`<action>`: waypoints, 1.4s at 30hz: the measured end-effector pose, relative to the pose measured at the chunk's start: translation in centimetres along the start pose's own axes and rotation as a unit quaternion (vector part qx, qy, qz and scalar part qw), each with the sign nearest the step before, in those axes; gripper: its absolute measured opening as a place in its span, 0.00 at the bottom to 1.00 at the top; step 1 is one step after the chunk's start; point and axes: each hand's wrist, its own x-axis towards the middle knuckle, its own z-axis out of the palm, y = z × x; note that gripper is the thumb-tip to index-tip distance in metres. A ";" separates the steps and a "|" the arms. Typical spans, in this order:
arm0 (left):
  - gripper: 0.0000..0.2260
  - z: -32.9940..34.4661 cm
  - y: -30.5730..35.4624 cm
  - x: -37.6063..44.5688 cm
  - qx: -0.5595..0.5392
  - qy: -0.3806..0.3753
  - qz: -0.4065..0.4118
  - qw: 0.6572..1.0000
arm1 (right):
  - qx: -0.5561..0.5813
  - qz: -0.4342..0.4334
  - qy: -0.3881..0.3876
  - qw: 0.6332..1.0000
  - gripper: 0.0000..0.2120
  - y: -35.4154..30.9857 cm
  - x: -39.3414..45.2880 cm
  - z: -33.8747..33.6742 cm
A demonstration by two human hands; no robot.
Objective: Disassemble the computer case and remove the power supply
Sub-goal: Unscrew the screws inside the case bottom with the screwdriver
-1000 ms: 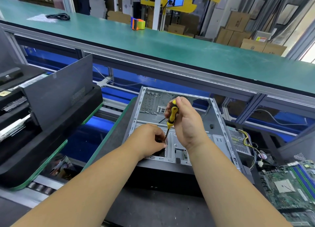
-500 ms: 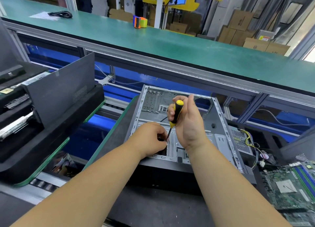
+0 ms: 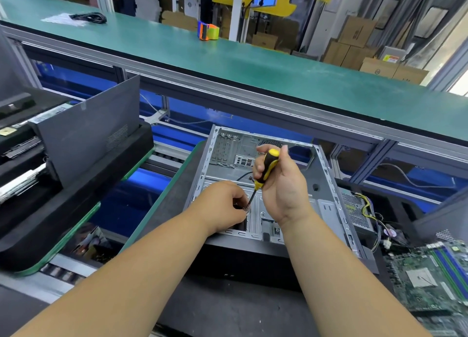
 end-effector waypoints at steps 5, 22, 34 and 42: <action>0.04 0.0 0.0 0.1 0.003 0.002 0.003 1.000 | -0.037 -0.023 -0.001 0.999 0.10 0.1 -0.1 0.1; 0.05 -0.1 0.1 -0.1 -0.004 0.001 -0.002 1.000 | -0.026 -0.019 -0.024 0.999 0.13 -0.1 0.0 0.6; 0.08 -0.4 0.3 -0.1 0.011 -0.018 -0.001 1.000 | -0.048 -0.003 -0.035 0.998 0.28 0.2 0.0 0.2; 0.06 -0.2 0.2 -0.2 0.002 -0.010 -0.003 1.000 | -0.013 -0.009 -0.037 0.999 0.22 -0.1 -0.2 0.2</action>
